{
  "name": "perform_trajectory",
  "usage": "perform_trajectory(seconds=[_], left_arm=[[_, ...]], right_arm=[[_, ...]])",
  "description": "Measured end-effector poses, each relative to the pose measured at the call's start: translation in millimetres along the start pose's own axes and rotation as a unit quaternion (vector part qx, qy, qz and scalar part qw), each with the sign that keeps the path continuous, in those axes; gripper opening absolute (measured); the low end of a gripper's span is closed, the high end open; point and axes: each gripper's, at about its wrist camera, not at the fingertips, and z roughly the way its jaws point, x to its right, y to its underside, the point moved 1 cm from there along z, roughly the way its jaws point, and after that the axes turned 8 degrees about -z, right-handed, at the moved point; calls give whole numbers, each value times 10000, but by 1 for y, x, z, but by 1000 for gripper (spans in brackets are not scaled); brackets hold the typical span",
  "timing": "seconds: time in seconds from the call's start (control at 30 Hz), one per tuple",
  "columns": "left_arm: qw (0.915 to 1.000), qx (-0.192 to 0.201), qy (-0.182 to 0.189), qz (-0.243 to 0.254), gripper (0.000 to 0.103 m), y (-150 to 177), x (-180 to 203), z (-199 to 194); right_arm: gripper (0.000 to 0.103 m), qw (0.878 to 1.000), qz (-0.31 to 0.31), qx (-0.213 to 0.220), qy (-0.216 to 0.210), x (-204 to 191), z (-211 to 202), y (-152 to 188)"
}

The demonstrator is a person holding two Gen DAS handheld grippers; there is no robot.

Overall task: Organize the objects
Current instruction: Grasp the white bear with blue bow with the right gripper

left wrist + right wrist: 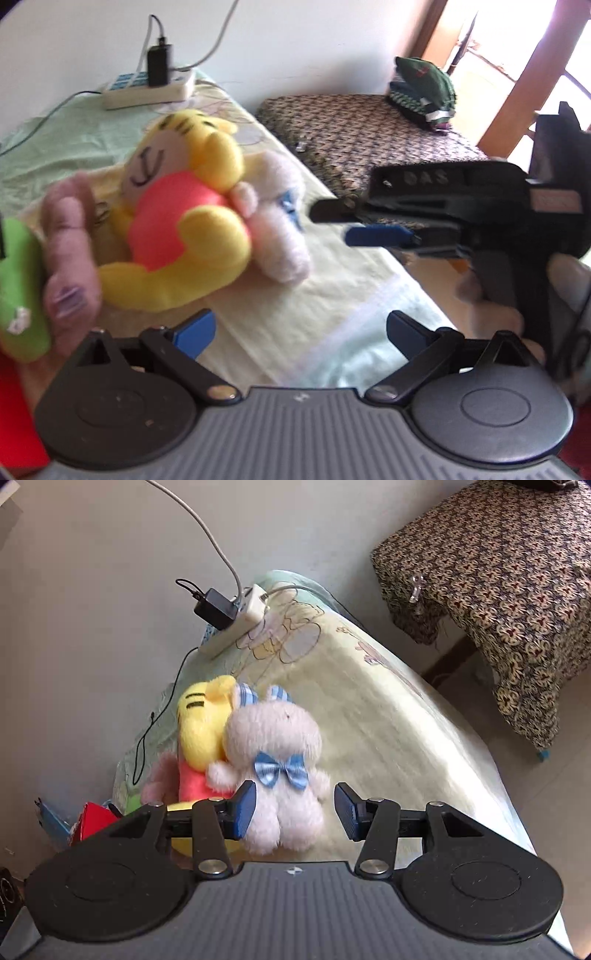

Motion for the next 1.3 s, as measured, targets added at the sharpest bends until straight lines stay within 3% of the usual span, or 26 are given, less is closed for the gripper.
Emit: perform_trajectory(seconds=[0.13,0.33,0.47,0.57,0.67,0.83,1.1,1.3], left_arm=[[9999,-6,132,-71,99,-3,0,11],[9990,-6,283,-344,100,-9,-13,20],[9989,-47,340,-325,100,-12,-15,24],[9987,-92,403,-298,100,-15,-15,26],[9980,-159,548,-262,100,-14,-14,26],[9967,-210,772,-140,100,-10,-7,21],[9943,-469,942,176,100,10,7,25],[9938,-641,903,118,99,21,2,34]], right_arm=[[51,9994,-119,-209,-253,9,24,-14],[53,9949,-20,-295,-965,19,46,-18],[64,9914,125,-307,-1262,23,59,-17],[59,9883,182,-460,-1441,23,64,-14],[51,9873,185,-482,-1503,22,57,-14],[50,9895,-153,-556,-1329,20,31,-6],[51,9856,-1206,-1060,-524,9,-9,17],[61,9833,-911,-1251,-960,16,-20,23]])
